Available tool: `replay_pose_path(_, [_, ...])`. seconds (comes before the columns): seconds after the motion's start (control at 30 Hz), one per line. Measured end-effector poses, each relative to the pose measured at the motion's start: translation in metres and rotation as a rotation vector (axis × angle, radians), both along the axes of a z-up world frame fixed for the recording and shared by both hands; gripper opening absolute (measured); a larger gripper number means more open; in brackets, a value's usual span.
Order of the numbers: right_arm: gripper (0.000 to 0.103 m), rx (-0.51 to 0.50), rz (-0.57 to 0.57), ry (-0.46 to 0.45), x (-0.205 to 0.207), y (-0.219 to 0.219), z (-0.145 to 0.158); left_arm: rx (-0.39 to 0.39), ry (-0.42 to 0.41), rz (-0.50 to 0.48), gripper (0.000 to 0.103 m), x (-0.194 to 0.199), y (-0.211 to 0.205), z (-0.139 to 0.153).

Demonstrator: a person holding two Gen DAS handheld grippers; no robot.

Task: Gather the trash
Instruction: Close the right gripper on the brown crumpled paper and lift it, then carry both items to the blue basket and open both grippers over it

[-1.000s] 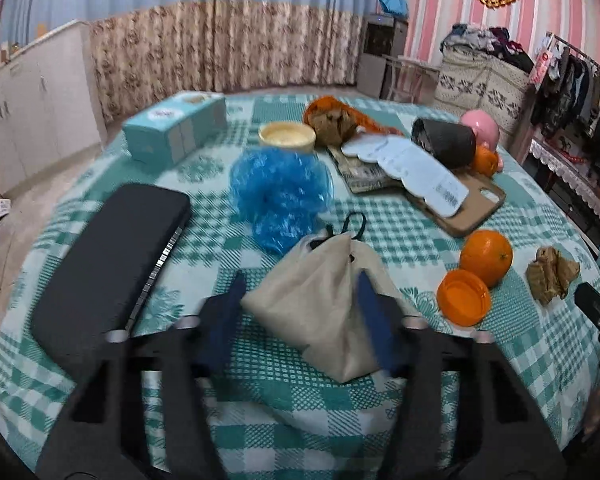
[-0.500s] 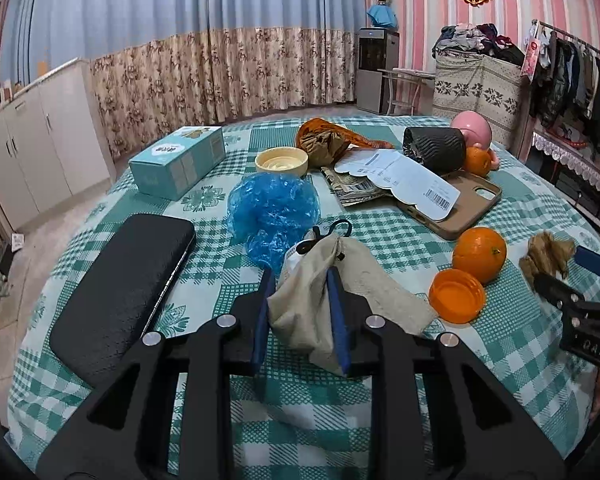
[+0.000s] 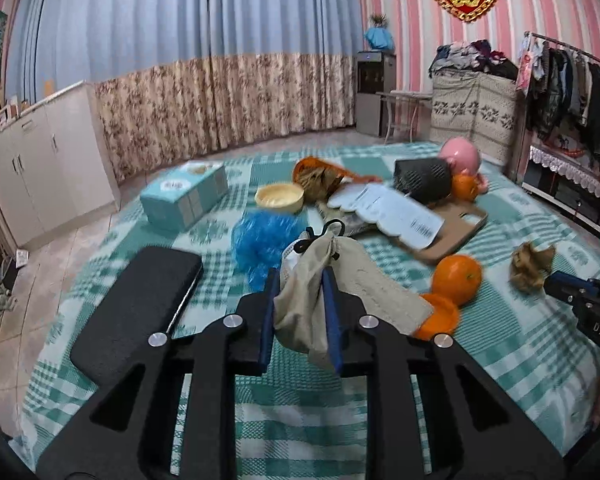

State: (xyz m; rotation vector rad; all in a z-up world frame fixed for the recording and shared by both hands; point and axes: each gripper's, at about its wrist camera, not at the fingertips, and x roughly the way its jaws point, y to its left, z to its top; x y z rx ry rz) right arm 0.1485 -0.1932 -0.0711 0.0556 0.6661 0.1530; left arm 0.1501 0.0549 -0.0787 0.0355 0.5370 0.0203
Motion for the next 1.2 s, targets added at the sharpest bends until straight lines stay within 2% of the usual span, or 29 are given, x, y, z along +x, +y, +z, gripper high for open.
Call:
replay_pose_path(0.07, [0.008, 0.017, -0.018, -0.002, -0.004, -0.008, 0.004, -0.008, -0.002, -0.007, 0.020, -0.002, -0.003, 0.005])
replay_pose_path(0.2, [0.010, 0.046, -0.034, -0.013, -0.009, -0.016, 0.012, -0.005, -0.034, -0.017, 0.020, -0.010, -0.009, 0.017])
replay_pose_path(0.23, [0.022, 0.048, -0.046, -0.018, -0.009, -0.017, 0.014, -0.003, -0.041, -0.014, 0.020, -0.012, -0.009, 0.019])
replay_pose_path(0.27, [0.037, 0.043, -0.061, -0.023, -0.008, -0.016, 0.014, -0.005, -0.043, -0.012, 0.020, -0.012, -0.008, 0.020])
replay_pose_path(0.3, [0.082, 0.042, -0.074, -0.039, -0.008, -0.015, 0.015, -0.012, -0.041, -0.010, 0.020, -0.012, -0.006, 0.020])
replay_pose_path(0.33, [0.092, 0.035, -0.086, -0.063, -0.009, -0.013, 0.017, -0.014, -0.040, -0.009, 0.020, -0.012, -0.005, 0.020])
replay_pose_path(0.57, [0.087, -0.037, -0.055, -0.018, 0.020, 0.008, 0.012, -0.009, -0.027, 0.007, 0.020, -0.005, 0.003, 0.012])
replay_pose_path(0.67, [0.059, 0.006, -0.040, 0.038, 0.036, 0.006, 0.004, 0.004, -0.024, 0.000, 0.020, -0.003, 0.002, 0.010])
replay_pose_path(0.73, [0.050, 0.036, -0.023, 0.082, 0.045, 0.006, -0.004, 0.007, -0.022, -0.007, 0.020, -0.001, 0.000, 0.010])
replay_pose_path(0.77, [0.042, 0.048, -0.005, 0.098, 0.047, 0.008, -0.007, 0.003, -0.019, -0.011, 0.020, 0.001, -0.001, 0.011])
replay_pose_path(0.83, [0.038, 0.033, 0.004, 0.086, 0.044, 0.010, -0.007, -0.008, -0.012, -0.018, 0.020, 0.004, -0.002, 0.011])
replay_pose_path(0.9, [0.026, 0.016, -0.006, 0.051, 0.036, 0.006, 0.003, -0.014, -0.006, -0.022, 0.020, 0.008, -0.005, 0.012])
replay_pose_path(1.0, [0.025, 0.053, -0.048, 0.014, 0.024, -0.014, 0.018, -0.012, -0.015, -0.034, 0.020, 0.012, -0.015, 0.021])
replay_pose_path(1.2, [0.024, 0.116, -0.128, 0.008, 0.015, -0.051, 0.027, -0.024, -0.059, -0.083, 0.020, 0.014, -0.047, 0.045])
